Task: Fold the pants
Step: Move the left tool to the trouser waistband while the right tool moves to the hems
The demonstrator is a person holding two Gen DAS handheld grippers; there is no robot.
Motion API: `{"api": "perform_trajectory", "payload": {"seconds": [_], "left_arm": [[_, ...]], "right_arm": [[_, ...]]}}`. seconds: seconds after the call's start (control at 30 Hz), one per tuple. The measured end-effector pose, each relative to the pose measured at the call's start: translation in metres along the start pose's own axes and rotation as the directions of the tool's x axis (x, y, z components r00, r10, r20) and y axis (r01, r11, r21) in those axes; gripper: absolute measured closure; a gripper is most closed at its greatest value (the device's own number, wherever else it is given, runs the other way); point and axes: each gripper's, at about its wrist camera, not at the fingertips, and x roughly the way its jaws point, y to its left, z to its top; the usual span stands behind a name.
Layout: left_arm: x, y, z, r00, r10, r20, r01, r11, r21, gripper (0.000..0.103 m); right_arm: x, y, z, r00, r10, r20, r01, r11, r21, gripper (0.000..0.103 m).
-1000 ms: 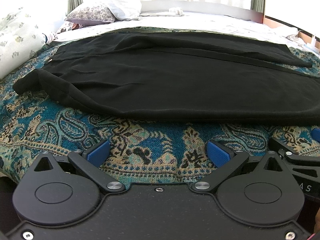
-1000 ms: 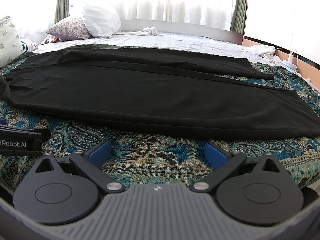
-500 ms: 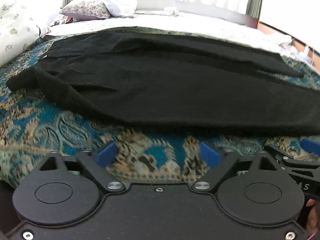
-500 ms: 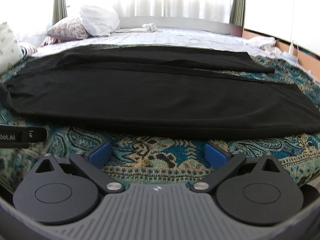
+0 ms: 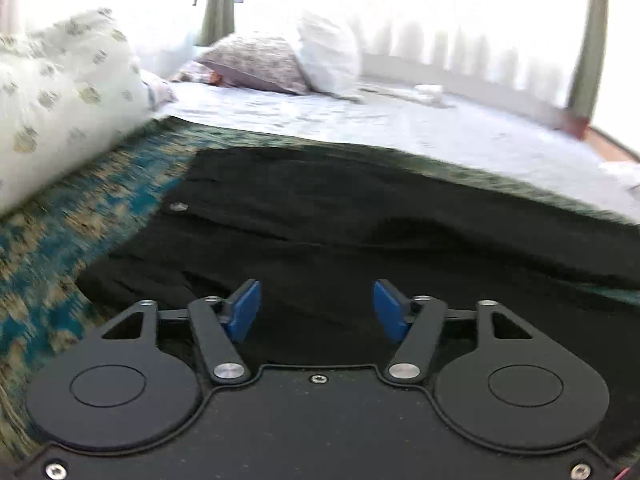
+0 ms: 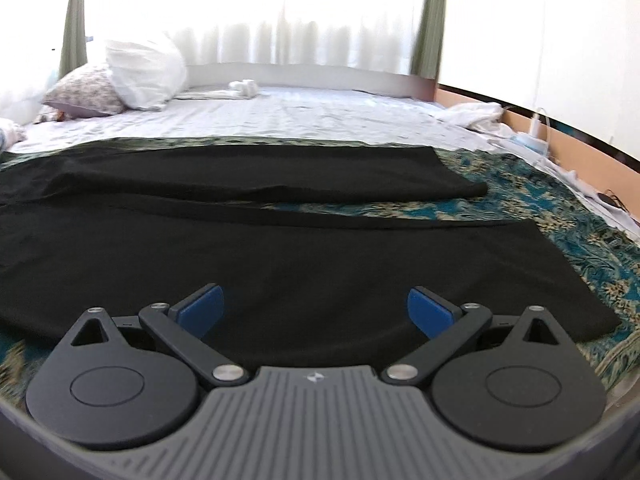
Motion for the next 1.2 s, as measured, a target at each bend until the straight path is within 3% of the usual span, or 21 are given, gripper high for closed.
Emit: {"api": "perform_trajectory", "payload": {"seconds": [0.13, 0.3, 0.7, 0.97, 1.07, 1.13, 1.2], "left_arm": [[0.024, 0.016, -0.004, 0.995, 0.077, -0.064, -0.077, 0.997, 0.007, 0.055], [0.033, 0.036, -0.033, 0.979, 0.137, -0.154, -0.135, 0.991, 0.024, 0.055], [0.017, 0.033, -0.056, 0.98, 0.154, -0.123, -0.143, 0.986, 0.09, 0.051], [0.015, 0.027, -0.051, 0.975, 0.174, -0.139, -0.158, 0.98, 0.119, 0.05], [0.012, 0.018, -0.04, 0.976, 0.165, -0.144, -0.141, 0.977, 0.163, 0.037], [0.007, 0.01, -0.029, 0.982, 0.14, -0.124, -0.116, 0.977, 0.181, 0.019], [0.002, 0.001, -0.013, 0.99, 0.097, -0.105, -0.076, 0.979, 0.188, 0.017]], "right_arm": [[0.015, -0.015, 0.005, 0.999, -0.019, -0.028, 0.02, 0.999, 0.026, 0.0], [0.031, -0.029, 0.006, 0.996, -0.053, -0.066, 0.056, 0.997, 0.044, 0.0], [0.055, -0.056, -0.012, 0.972, -0.131, -0.195, 0.145, 0.988, 0.059, 0.0], [0.054, -0.081, -0.023, 0.971, -0.131, -0.198, 0.153, 0.983, 0.1, 0.0], [0.053, -0.087, -0.013, 0.961, -0.161, -0.225, 0.189, 0.976, 0.106, 0.0], [0.052, -0.09, -0.003, 0.964, -0.153, -0.218, 0.179, 0.978, 0.106, 0.0], [0.052, -0.091, 0.013, 0.972, -0.121, -0.203, 0.146, 0.983, 0.11, 0.0]]}}
